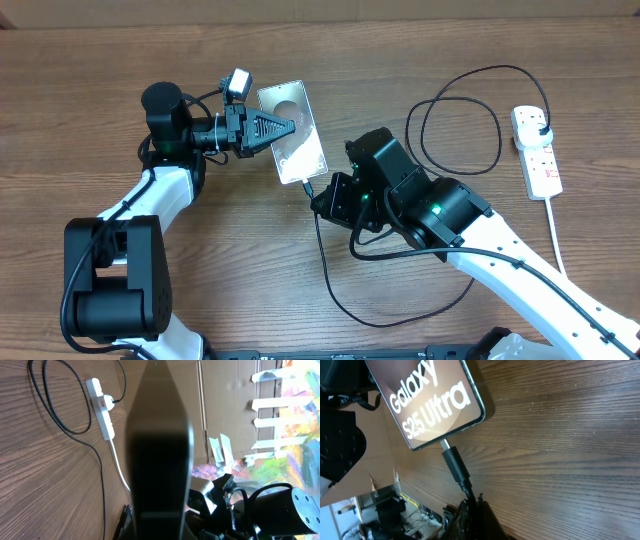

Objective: Plug charger to phone and switch on socket

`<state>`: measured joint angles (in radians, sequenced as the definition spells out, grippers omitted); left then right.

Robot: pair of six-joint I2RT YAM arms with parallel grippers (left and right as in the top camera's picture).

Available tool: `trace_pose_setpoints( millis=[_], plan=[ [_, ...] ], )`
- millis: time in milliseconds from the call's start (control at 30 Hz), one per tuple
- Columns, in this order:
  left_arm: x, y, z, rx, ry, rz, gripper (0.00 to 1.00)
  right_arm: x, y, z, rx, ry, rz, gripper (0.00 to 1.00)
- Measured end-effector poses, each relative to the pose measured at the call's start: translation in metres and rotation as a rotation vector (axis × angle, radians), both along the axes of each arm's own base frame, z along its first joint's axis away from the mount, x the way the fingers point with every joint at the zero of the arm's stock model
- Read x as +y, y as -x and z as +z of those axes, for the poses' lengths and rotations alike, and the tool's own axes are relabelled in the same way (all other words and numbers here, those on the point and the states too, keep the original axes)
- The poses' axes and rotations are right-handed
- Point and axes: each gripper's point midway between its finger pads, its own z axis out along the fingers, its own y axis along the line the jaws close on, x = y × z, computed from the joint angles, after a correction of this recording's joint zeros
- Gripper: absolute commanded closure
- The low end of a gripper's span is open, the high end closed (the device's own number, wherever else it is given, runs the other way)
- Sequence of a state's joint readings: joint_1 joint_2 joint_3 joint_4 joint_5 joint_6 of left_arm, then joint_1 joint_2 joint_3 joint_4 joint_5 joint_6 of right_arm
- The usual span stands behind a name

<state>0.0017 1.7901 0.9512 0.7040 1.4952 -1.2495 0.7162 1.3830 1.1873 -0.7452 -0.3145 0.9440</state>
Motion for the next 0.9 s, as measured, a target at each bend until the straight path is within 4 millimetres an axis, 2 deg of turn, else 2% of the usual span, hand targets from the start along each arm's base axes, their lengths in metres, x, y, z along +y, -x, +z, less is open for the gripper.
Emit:
trace_pose_setpoints(
  millis=[267,533,800,833,900],
  plan=[
    [0.0,0.0,0.0,-0.003,0.0,0.0,0.96,-0.003,-0.002,0.001,-0.01,0.009,-0.025,0.96],
    [-0.002,0.003,0.0,-0.002,0.002,-0.02,0.96,-0.012,-0.009,0.023,-0.091,-0.01,-0.076,0.96],
    [-0.003,0.002,0.0,0.01,0.001,-0.012,0.96,-0.017,-0.01,0.021,-0.104,0.016,-0.077,0.96],
    [-0.003,0.001,0.0,0.01,0.001,-0.008,0.96,-0.018,-0.01,0.02,-0.11,0.026,-0.07,0.94],
    [-0.002,0.0,0.0,0.011,0.0,-0.001,0.96,-0.023,-0.008,0.014,-0.125,0.074,-0.042,0.81]
  ],
)
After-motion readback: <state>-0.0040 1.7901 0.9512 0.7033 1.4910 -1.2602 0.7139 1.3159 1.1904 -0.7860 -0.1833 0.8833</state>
